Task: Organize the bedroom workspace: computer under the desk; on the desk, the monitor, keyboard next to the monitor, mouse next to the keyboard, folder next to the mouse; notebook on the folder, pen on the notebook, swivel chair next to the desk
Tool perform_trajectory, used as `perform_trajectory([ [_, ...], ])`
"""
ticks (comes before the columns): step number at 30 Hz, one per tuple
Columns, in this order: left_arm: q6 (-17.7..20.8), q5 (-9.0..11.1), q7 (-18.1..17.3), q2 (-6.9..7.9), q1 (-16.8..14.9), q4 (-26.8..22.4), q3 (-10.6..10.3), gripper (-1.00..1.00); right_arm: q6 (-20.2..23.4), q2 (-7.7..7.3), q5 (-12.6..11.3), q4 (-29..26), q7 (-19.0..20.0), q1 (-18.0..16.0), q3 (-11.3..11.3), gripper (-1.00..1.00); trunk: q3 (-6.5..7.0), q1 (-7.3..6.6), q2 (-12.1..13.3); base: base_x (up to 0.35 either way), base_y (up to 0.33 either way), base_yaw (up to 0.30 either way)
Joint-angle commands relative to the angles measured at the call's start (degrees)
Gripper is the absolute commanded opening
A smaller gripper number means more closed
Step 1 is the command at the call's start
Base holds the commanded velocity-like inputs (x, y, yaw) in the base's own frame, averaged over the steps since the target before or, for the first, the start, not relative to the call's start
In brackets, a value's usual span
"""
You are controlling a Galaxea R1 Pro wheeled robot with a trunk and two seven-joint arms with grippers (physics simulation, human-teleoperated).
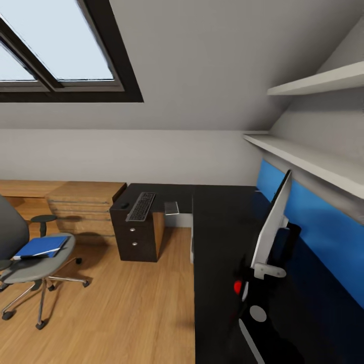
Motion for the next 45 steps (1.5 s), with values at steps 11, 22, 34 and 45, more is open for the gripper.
perform_trajectory([
  [11, -0.1, 0.1, 0.6, 0.03, 0.0, -0.1, -0.5, 1.0, -0.1, -0.1, -0.1, 0.0, -0.5, -0.1, 0.2, 1.0, -0.13, 0.03, -0.1, -0.025, -0.246, 0.0],
  [22, -0.1, 0.1, 0.6, 0.03, 0.0, -0.1, -0.4, 1.0, -0.1, -0.1, -0.1, 0.0, -0.4, -0.1, 0.2, 1.0, -0.13, 0.03, -0.1, -0.133, -0.009, 0.0],
  [34, -0.2, 0.2, 0.6, 0.05, 0.0, -0.1, -0.4, 1.0, -0.1, -0.07, 0.0, 0.2, -0.3, -0.1, 0.2, 1.0, -0.13, 0.03, -0.1, -0.136, -0.015, 0.0],
  [45, -0.2, 0.2, 0.6, 0.04, 0.0, -0.1, -0.4, 1.0, -0.1, -0.01, -0.2, 2.1, -0.2, -0.1, 0.4, 1.0, -0.13, 0.03, -0.1, -0.013, -0.119, 0.0],
])
